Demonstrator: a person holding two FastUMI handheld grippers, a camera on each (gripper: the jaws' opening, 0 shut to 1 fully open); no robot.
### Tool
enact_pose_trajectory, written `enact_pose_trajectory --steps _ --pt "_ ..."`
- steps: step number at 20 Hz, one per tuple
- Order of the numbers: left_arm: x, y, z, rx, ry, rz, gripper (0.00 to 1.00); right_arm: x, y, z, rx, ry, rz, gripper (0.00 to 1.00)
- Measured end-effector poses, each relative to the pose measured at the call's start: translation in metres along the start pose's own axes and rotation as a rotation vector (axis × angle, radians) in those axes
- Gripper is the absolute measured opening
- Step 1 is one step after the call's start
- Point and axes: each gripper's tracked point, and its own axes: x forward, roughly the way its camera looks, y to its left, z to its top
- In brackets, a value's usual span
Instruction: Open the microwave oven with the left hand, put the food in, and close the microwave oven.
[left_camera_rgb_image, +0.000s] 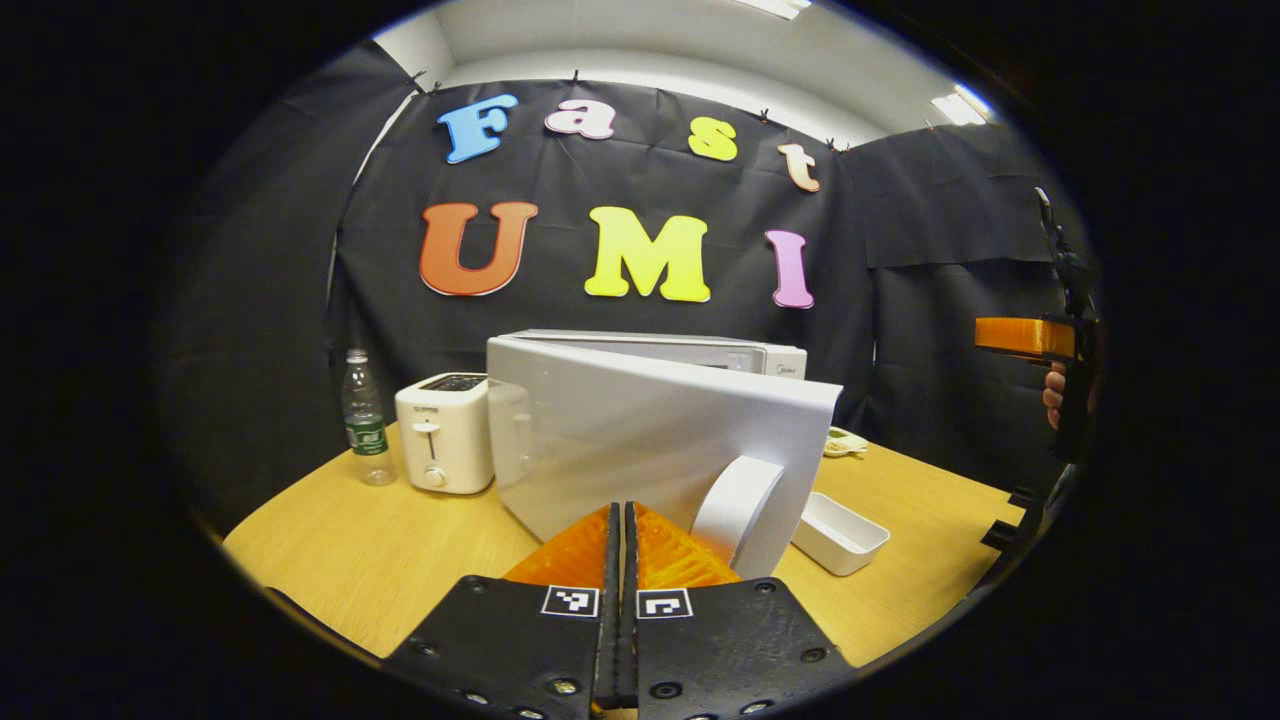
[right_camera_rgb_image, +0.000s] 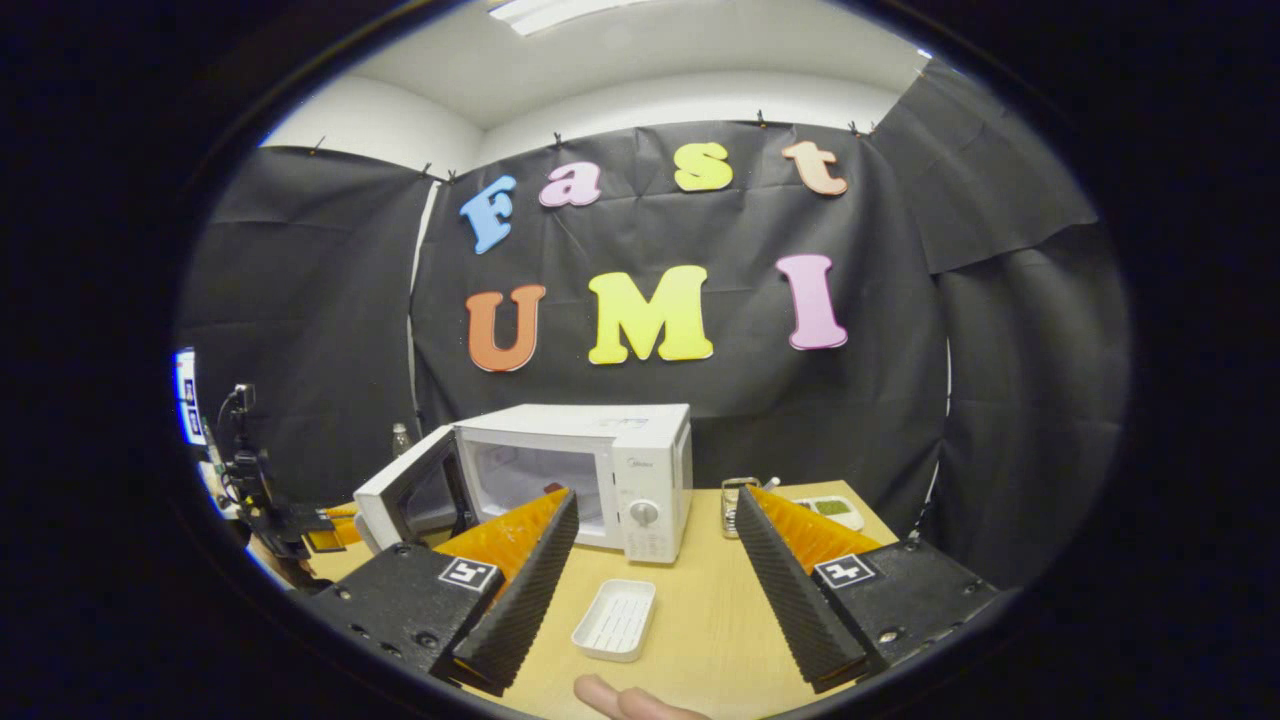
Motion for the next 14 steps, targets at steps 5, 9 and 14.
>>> enact_pose_trajectory --steps 5,9,14 --pt "0.039 -0.029 -0.001 0.0 0.009 -0.067 0.0 -0.009 -0.017 0.002 0.001 -0.014 -0.019 1.0" --pt "0.064 -0.048 0.005 0.015 0.011 -0.105 0.0 -0.023 -0.029 0.006 0.016 -0.022 -0.02 1.0" --pt "0.1 -0.068 0.01 0.08 0.024 -0.112 0.0 -0.03 -0.051 0.011 0.021 -0.043 -0.039 1.0"
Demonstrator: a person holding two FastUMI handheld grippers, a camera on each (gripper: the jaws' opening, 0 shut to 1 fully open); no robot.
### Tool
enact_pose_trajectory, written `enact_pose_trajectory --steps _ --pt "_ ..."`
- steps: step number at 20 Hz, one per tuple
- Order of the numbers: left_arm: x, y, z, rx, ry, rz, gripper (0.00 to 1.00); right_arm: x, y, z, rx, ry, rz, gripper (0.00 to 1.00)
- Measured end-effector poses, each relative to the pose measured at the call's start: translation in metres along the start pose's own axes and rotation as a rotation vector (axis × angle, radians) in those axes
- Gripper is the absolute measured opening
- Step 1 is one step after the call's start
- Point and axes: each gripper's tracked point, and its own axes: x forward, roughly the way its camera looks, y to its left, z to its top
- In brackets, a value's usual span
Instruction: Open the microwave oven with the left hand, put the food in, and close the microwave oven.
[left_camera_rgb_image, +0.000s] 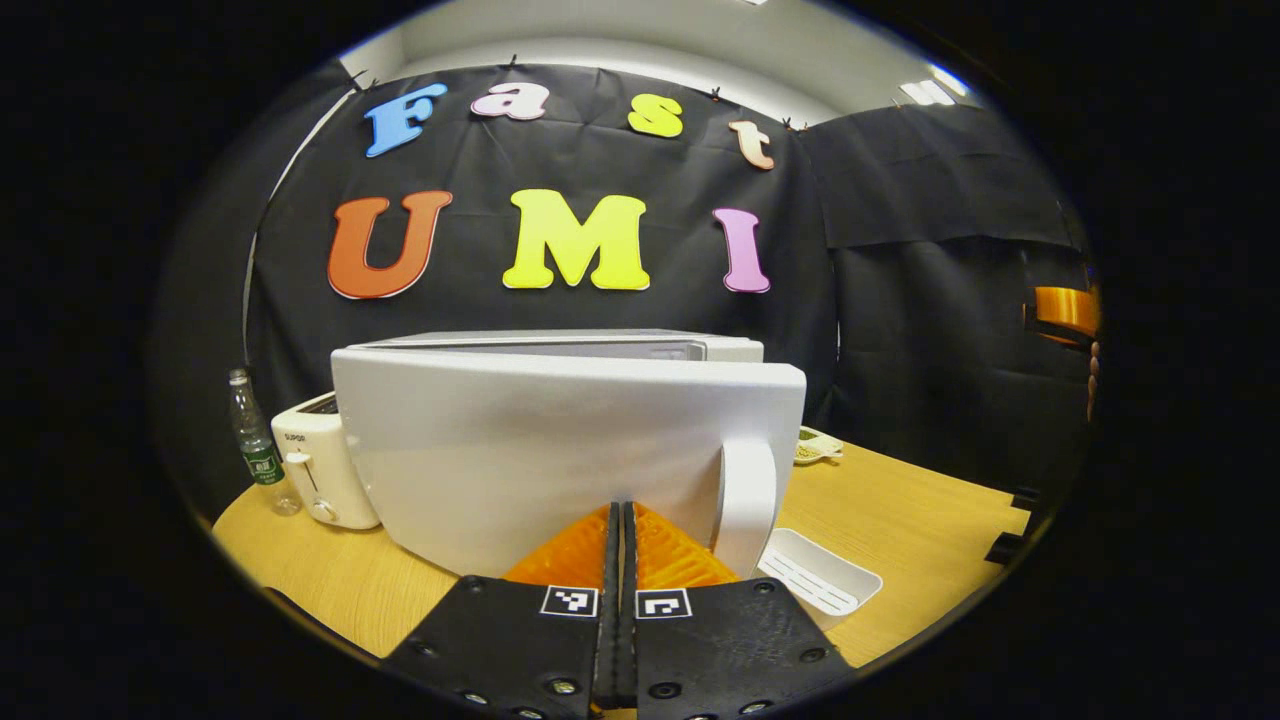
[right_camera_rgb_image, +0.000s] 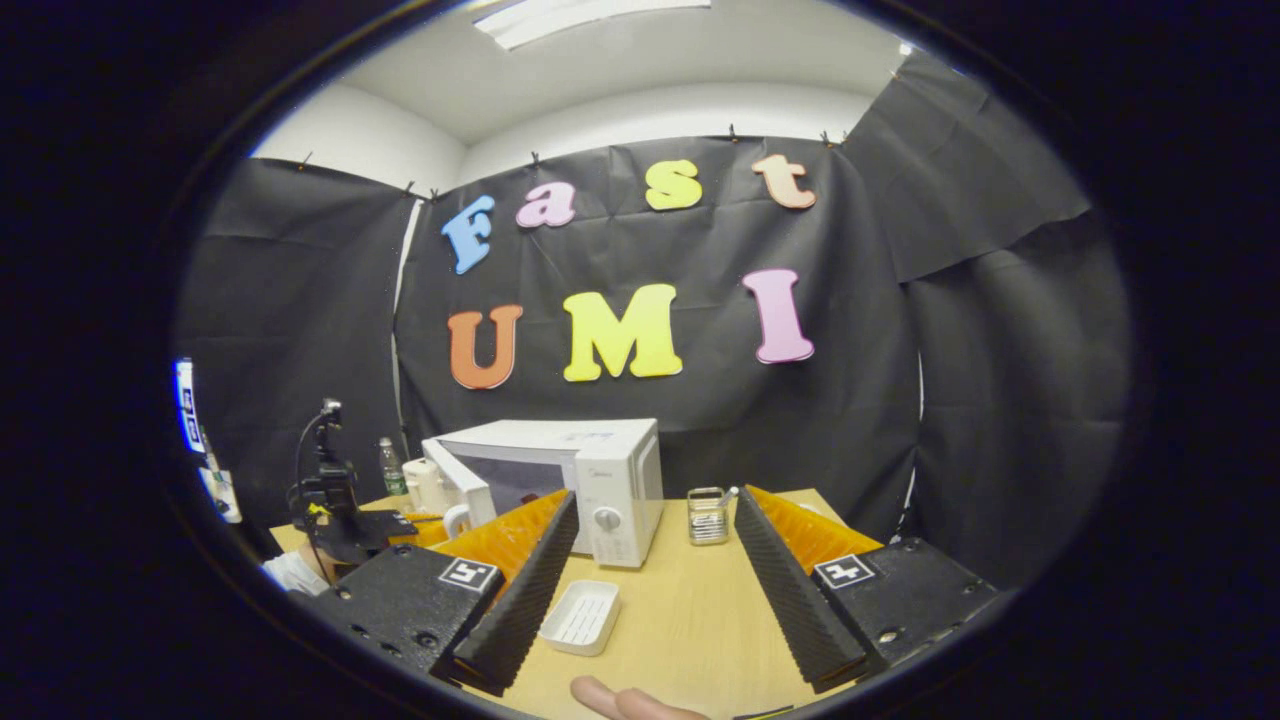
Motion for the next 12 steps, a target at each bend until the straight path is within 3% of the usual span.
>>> enact_pose_trajectory --steps 3,4,5,6,7,8,9,10,11,12 --pt "0.023 -0.007 0.002 0.012 0.02 0.012 0.0 -0.001 -0.015 0.004 -0.011 -0.007 -0.013 1.0" --pt "0.027 -0.004 0.007 0.022 0.016 0.023 0.05 -0.002 -0.02 0.005 -0.013 -0.01 -0.02 1.0" --pt "0.039 -0.009 0.007 0.019 0.019 0.018 0.2 -0.003 -0.025 0.005 -0.015 -0.012 -0.028 1.0" --pt "0.047 -0.009 0.009 0.01 0.018 0.026 0.2 -0.004 -0.029 0.004 -0.016 -0.01 -0.033 0.89" --pt "0.054 -0.007 0.011 0.006 0.019 0.037 0.2 -0.006 -0.033 0.003 -0.019 -0.008 -0.036 0.89" --pt "0.061 -0.008 0.013 0.007 0.023 0.038 0.22 -0.008 -0.037 0.002 -0.021 -0.008 -0.039 1.0" --pt "0.069 -0.007 0.016 0.01 0.017 0.048 0.3 -0.008 -0.042 0.001 -0.025 -0.009 -0.045 1.0" --pt "0.076 -0.005 0.018 0.012 0.019 0.06 0.22 -0.009 -0.048 -0.001 -0.028 -0.009 -0.056 1.0" --pt "0.082 -0.004 0.018 0.012 0.021 0.075 0.22 -0.009 -0.053 -0.003 -0.031 -0.01 -0.066 0.89" --pt "0.088 -0.002 0.019 0.01 0.027 0.088 0.22 -0.009 -0.058 -0.004 -0.031 -0.009 -0.073 0.89"
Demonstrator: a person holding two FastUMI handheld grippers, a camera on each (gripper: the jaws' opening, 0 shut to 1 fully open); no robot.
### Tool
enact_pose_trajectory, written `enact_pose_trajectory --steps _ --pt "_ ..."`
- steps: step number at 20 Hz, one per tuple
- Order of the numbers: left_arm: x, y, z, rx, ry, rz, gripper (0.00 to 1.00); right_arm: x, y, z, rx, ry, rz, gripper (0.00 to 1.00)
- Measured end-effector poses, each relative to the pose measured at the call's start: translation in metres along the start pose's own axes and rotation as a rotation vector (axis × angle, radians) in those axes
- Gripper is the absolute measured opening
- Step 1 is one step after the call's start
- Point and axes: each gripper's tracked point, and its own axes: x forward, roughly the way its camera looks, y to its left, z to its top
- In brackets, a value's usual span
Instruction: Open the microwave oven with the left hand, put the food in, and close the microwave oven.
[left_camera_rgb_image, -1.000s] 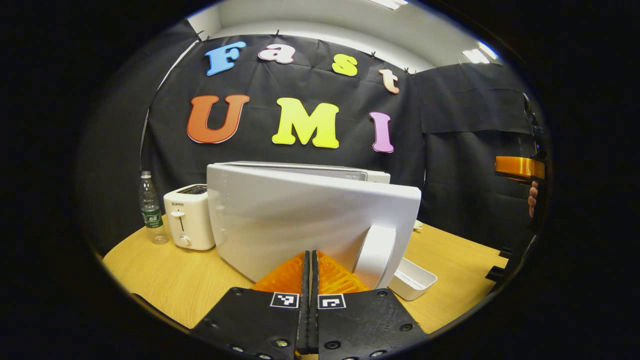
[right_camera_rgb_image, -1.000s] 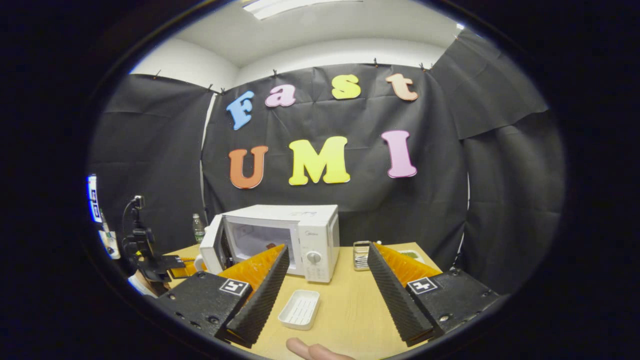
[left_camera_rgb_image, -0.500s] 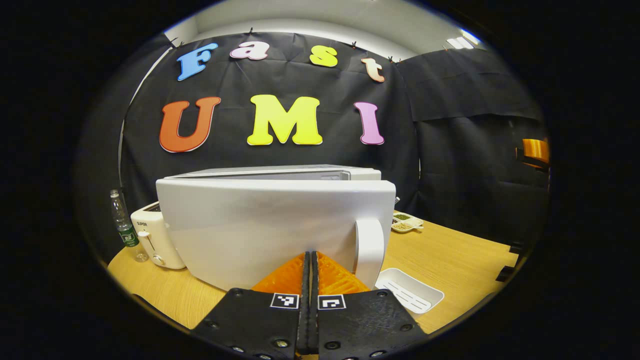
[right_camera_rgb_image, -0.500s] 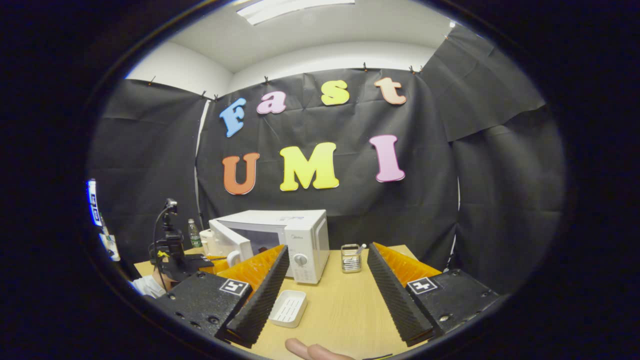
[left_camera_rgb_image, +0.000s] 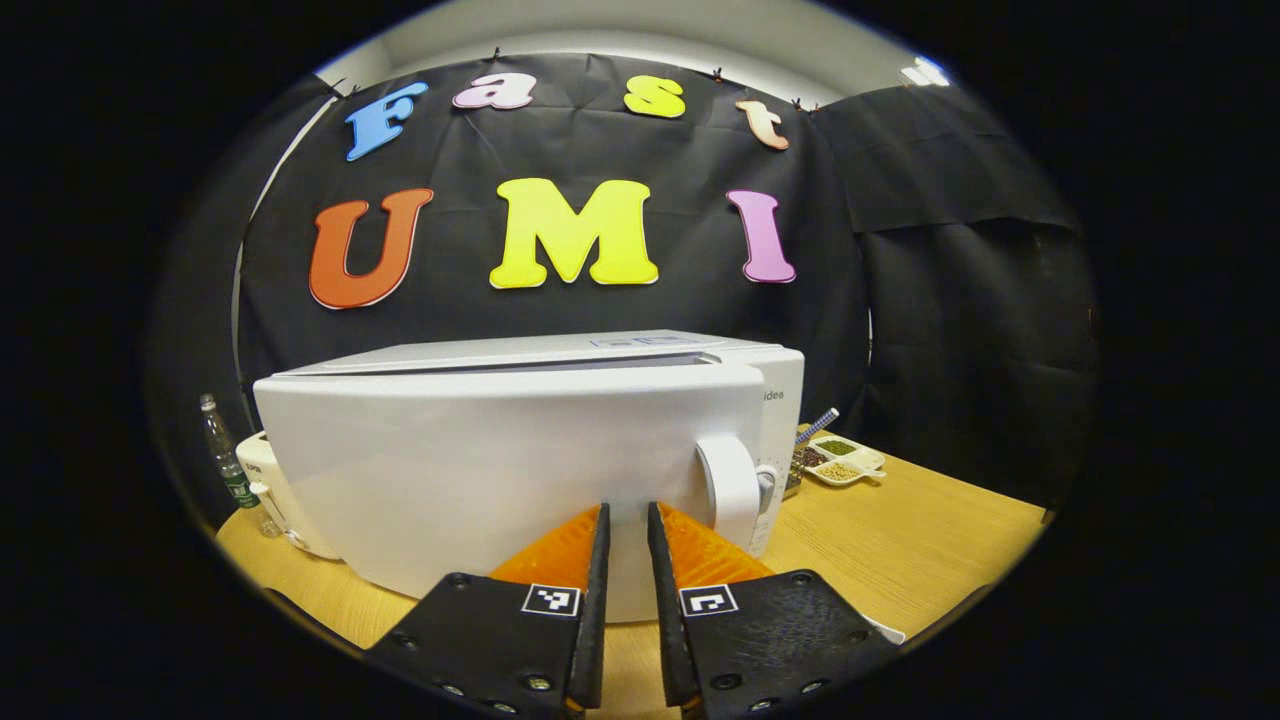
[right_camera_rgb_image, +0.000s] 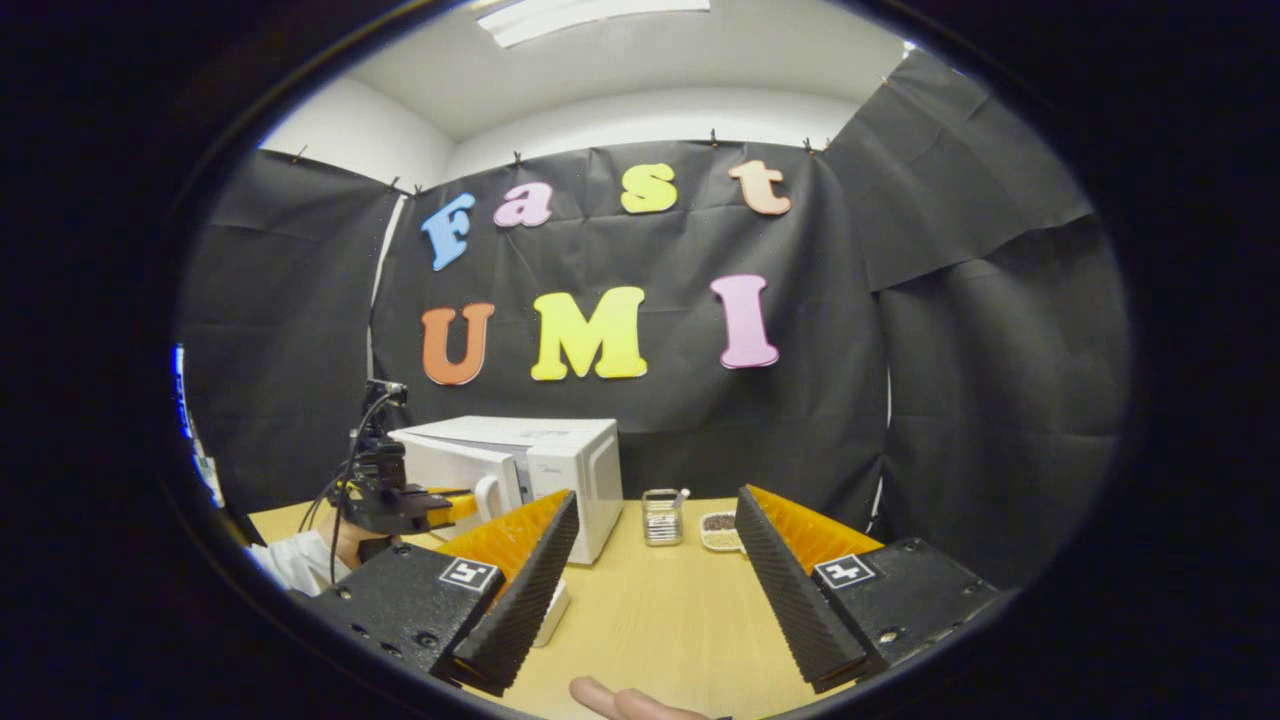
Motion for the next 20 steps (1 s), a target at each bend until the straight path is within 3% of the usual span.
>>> enact_pose_trajectory --steps 1,2,3,4,6,7,8,9,12,17,20 --pt "0.007 -0.001 0.002 -0.009 0.004 0.008 0.22 0.001 -0.003 -0.003 0.001 0.005 -0.006 1.0" --pt "0.019 0.005 0.003 -0.003 -0.014 0.044 0.11 0.001 -0.006 -0.005 0.004 0.01 -0.01 1.0" --pt "0.021 0.002 0.006 -0.011 -0.009 0.049 0.01 0.002 -0.01 -0.007 0.007 0.015 -0.013 0.89" --pt "0.026 0.001 0.004 -0.027 0.008 0.063 0.0 0.002 -0.013 -0.008 0.01 0.017 -0.018 1.0" --pt "0.035 0.004 0.012 -0.02 -0.017 0.092 0.0 0.005 -0.02 -0.01 0.013 0.024 -0.029 1.0" --pt "0.031 0.004 0.016 -0.032 -0.02 0.1 0.0 0.006 -0.022 -0.012 0.017 0.028 -0.032 0.89" --pt "0.034 0.003 0.017 -0.033 -0.026 0.116 0.0 0.006 -0.024 -0.013 0.021 0.032 -0.032 0.89" --pt "0.036 0.002 0.013 -0.022 -0.022 0.133 0.0 0.008 -0.024 -0.014 0.027 0.032 -0.032 1.0" --pt "0.037 0.002 0.015 -0.015 -0.05 0.173 0.01 0.008 -0.024 -0.016 0.032 0.042 -0.04 1.0" --pt "0.037 0.002 0.011 -0.029 -0.033 0.164 0.01 0.002 -0.018 -0.013 0.038 0.051 -0.053 1.0" --pt "0.031 0.005 -0.003 -0.067 0.068 0.152 0.01 -0.004 -0.017 -0.012 0.035 0.06 -0.081 1.0"
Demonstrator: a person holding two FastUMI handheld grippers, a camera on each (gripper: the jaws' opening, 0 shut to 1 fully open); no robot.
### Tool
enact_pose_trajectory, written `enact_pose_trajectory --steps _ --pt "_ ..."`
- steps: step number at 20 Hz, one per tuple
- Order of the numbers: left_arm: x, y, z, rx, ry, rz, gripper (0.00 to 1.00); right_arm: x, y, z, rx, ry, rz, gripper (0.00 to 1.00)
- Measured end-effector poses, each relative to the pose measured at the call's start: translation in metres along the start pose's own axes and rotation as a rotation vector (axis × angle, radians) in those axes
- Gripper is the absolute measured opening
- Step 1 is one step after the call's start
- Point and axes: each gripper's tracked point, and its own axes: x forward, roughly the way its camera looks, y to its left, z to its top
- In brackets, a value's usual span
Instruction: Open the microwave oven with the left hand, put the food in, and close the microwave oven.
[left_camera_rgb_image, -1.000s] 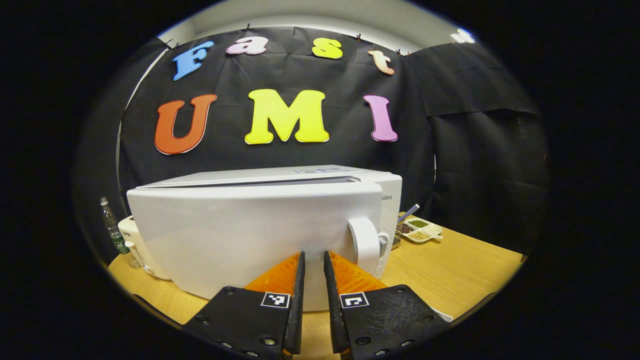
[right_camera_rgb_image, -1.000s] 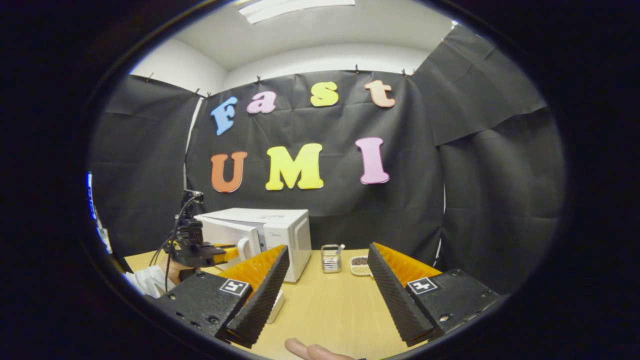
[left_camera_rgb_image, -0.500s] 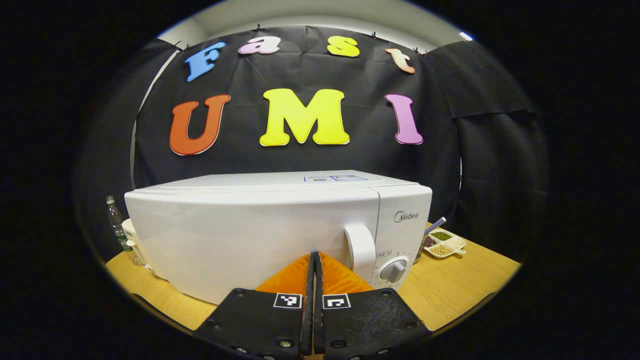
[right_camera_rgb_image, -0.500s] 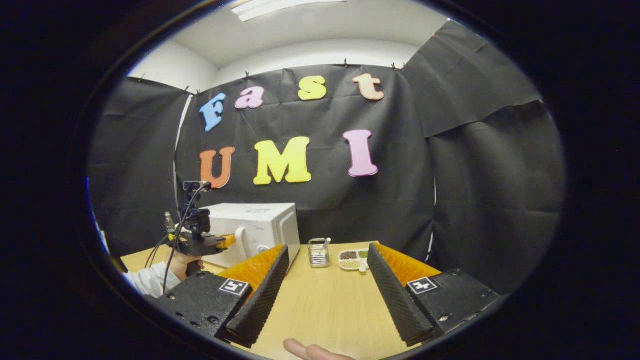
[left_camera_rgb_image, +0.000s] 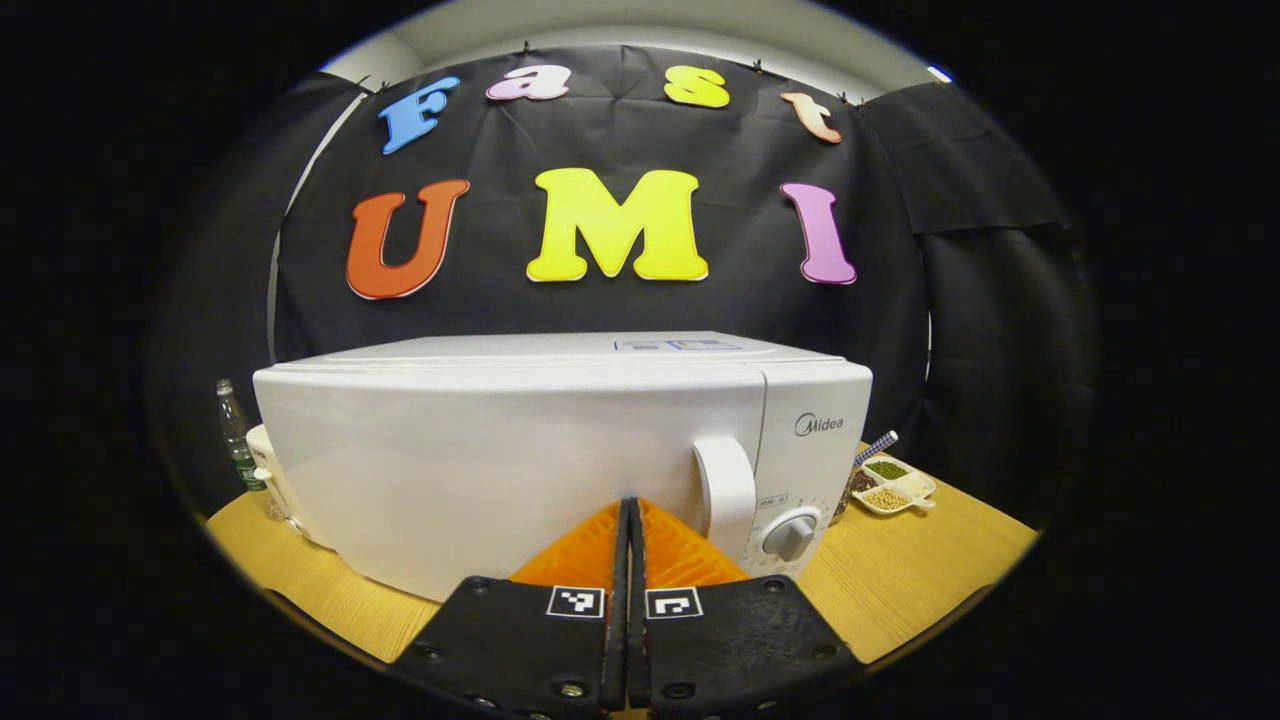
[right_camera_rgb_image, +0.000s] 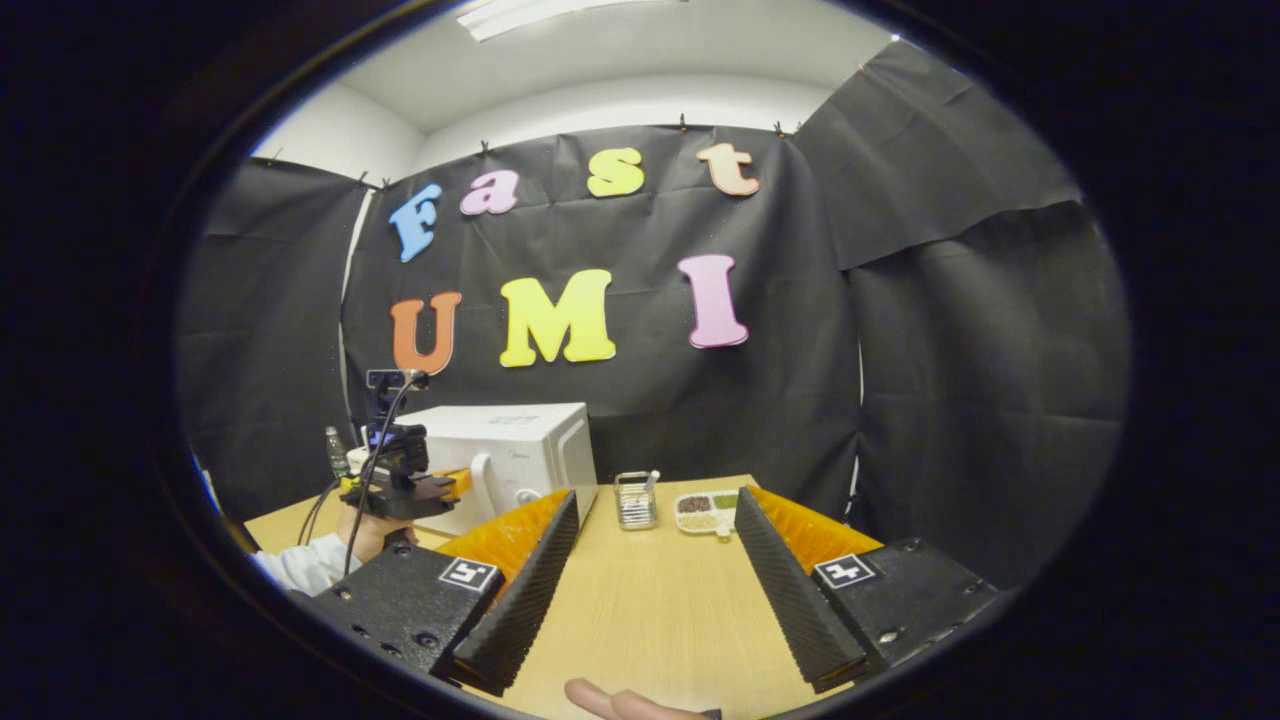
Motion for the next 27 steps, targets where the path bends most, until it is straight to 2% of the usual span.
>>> enact_pose_trajectory --steps 1,4,8,16,19,21,22,24,25,27 --pt "-0.011 0.003 -0.003 -0.016 0.017 0.006 0.01 -0.004 0.001 0.001 0.001 0.0 -0.006 1.0" --pt "-0.047 0.003 0.016 -0.073 -0.029 -0.011 0.01 -0.015 0.005 0.0 -0.001 0.018 -0.014 1.0" --pt "-0.098 0.008 0.05 -0.039 -0.092 0.008 0.0 -0.031 -0.002 0.007 -0.01 0.015 -0.059 1.0" --pt "-0.219 0.005 0.1 -0.042 -0.179 0.008 0.01 -0.06 0.011 0.039 0.026 -0.051 -0.056 1.0" --pt "-0.271 0.014 0.119 -0.043 -0.231 0.04 0.01 -0.072 0.015 0.056 0.057 -0.089 -0.051 1.0" --pt "-0.304 0.026 0.128 -0.036 -0.264 0.091 0.0 -0.08 0.013 0.07 0.042 -0.134 -0.069 0.99" --pt "-0.321 0.038 0.129 -0.026 -0.266 0.146 0.32 -0.084 0.014 0.075 0.03 -0.146 -0.079 1.0" --pt "-0.344 0.05 0.129 0.002 -0.268 0.21 0.94 -0.092 0.024 0.081 0.018 -0.159 -0.067 1.0" --pt "-0.355 0.049 0.128 0.014 -0.267 0.215 0.92 -0.097 0.029 0.084 0.013 -0.164 -0.058 0.99" --pt "-0.373 0.041 0.127 0.01 -0.281 0.176 0.92 -0.103 0.035 0.086 -0.005 -0.166 -0.054 0.99"
